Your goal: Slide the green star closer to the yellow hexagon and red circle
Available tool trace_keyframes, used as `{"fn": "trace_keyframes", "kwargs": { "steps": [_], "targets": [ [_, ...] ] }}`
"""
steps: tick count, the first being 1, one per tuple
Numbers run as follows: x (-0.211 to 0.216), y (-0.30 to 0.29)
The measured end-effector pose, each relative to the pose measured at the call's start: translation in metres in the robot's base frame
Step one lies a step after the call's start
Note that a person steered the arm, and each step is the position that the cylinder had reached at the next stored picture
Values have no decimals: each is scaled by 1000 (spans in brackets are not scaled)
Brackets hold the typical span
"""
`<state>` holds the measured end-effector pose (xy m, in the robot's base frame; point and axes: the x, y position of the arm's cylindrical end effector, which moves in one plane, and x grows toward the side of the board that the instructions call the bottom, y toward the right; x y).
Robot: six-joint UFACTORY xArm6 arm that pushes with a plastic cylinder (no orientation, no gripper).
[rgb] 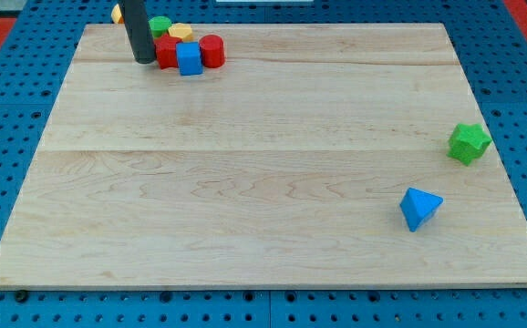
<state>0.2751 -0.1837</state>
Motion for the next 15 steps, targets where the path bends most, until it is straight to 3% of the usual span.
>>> {"fn": "trace_keyframes", "kwargs": {
  "steps": [1, 3, 5, 6, 11, 13, 15],
  "targets": [
    [47, 32],
    [146, 246],
    [195, 397],
    [221, 436],
    [94, 404],
    [28, 432],
    [10, 411]
  ]
}}
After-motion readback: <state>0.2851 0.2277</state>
